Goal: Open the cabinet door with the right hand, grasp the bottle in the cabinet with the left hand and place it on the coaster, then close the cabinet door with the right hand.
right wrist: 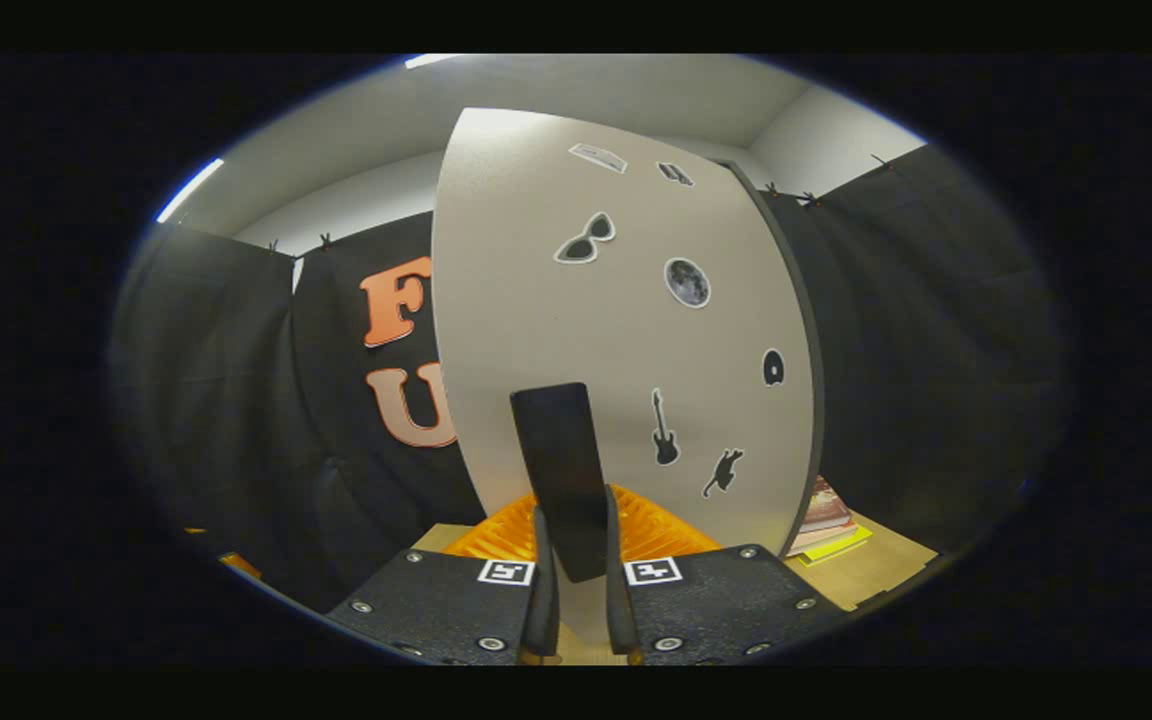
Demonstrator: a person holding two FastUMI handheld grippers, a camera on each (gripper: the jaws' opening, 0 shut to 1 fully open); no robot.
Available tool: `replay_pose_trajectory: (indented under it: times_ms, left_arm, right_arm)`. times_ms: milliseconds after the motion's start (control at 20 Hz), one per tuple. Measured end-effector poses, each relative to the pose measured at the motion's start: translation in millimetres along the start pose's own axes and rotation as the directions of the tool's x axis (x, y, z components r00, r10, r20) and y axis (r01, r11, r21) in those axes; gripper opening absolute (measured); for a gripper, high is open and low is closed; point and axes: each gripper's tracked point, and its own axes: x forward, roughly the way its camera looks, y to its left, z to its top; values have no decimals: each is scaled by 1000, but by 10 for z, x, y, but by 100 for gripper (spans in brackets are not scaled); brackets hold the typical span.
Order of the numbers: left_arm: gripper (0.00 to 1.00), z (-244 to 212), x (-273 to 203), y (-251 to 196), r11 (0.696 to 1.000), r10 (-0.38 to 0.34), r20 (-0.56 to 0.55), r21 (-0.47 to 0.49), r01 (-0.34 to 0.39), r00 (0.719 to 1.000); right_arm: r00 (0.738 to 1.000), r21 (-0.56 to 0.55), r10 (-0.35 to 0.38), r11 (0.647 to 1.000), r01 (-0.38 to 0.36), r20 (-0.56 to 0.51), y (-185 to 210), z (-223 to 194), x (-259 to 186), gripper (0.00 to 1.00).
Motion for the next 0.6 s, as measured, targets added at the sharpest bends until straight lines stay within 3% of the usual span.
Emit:
replay_pose_trajectory:
  times_ms: [600]
  left_arm:
    - [94,-72,-174,-584,998,-51,-19,-24,51,999]
  right_arm:
    - [998,-36,-67,997,68,7,-458,62,-397,18]
